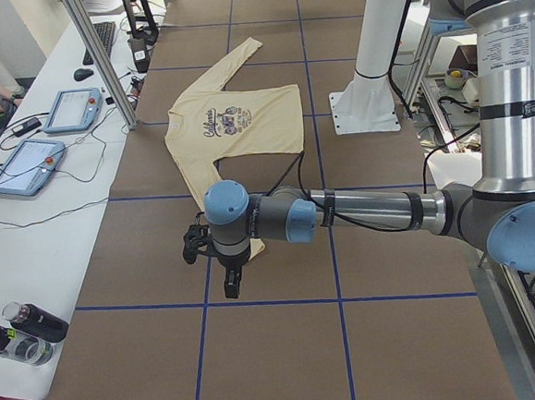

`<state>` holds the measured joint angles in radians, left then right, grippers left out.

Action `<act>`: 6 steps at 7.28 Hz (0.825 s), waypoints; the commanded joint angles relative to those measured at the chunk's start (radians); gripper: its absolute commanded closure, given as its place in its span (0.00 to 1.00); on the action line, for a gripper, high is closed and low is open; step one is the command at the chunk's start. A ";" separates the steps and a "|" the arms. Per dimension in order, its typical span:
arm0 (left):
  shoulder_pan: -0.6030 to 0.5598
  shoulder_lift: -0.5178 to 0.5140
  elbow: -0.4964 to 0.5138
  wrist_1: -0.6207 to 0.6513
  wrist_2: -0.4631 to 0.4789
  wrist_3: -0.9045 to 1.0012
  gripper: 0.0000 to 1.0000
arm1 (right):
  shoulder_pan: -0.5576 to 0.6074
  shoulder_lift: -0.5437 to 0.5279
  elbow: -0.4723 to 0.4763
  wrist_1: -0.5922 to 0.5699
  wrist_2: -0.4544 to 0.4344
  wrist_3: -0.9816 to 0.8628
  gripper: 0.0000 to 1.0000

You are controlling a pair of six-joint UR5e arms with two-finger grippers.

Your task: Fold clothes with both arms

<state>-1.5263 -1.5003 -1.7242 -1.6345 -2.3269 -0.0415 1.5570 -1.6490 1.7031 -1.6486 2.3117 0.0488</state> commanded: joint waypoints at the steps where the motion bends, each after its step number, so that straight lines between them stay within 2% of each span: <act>1: 0.000 0.000 -0.003 -0.001 0.000 0.000 0.00 | -0.002 0.002 0.000 0.000 0.000 0.002 0.00; 4: 0.000 0.000 -0.003 -0.004 -0.002 0.000 0.00 | -0.002 0.002 0.001 0.000 0.002 0.002 0.00; 6: 0.000 -0.044 -0.005 -0.004 0.004 -0.001 0.00 | -0.011 0.052 0.015 0.001 0.005 0.003 0.00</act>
<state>-1.5263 -1.5142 -1.7282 -1.6379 -2.3273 -0.0424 1.5525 -1.6288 1.7090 -1.6481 2.3138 0.0516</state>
